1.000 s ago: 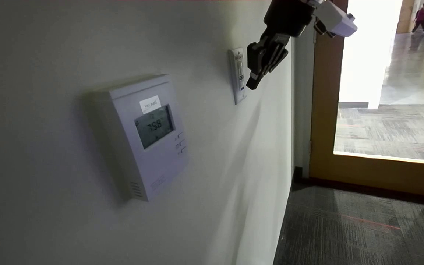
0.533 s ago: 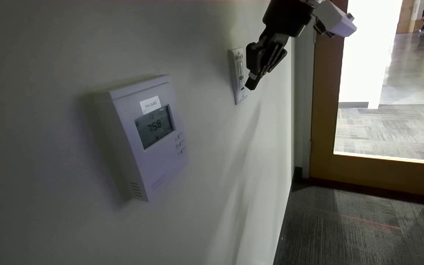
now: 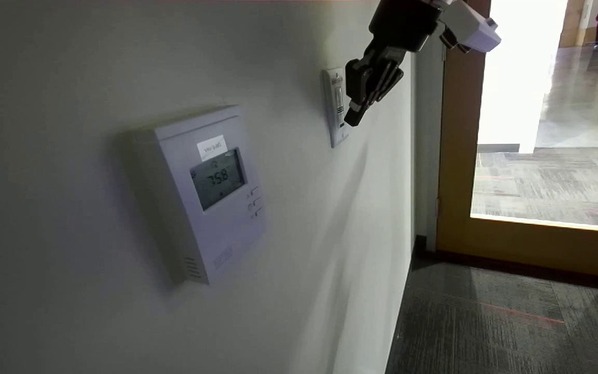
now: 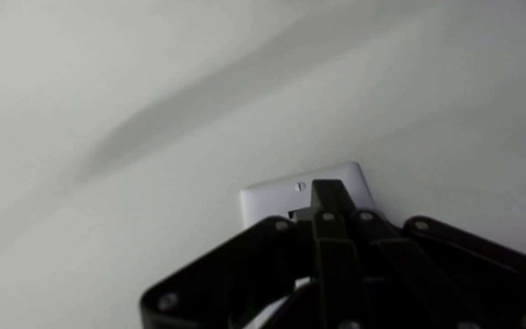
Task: Flip the light switch.
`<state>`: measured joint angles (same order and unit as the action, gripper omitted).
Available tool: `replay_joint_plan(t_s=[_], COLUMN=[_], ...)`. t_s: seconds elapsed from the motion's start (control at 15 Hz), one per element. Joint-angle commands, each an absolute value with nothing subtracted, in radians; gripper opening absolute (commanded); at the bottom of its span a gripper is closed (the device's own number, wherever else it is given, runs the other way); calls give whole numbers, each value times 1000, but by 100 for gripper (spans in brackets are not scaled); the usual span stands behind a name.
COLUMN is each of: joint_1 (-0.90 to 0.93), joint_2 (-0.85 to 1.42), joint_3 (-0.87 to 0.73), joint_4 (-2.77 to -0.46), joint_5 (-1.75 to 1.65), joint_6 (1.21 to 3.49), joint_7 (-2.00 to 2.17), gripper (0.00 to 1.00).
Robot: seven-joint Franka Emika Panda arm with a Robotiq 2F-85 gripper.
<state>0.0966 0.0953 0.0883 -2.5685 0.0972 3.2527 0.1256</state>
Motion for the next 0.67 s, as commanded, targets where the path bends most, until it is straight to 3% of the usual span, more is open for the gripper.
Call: replay_joint_plan(t_s=[0.0, 0.6], joint_1=[90, 80], joint_2=[115, 155], joint_3=[89, 74], joint_4=[-2547, -2515], joint_5=[92, 83], joint_6=[3277, 3305], joint_7=[118, 108], gripper=[0, 0])
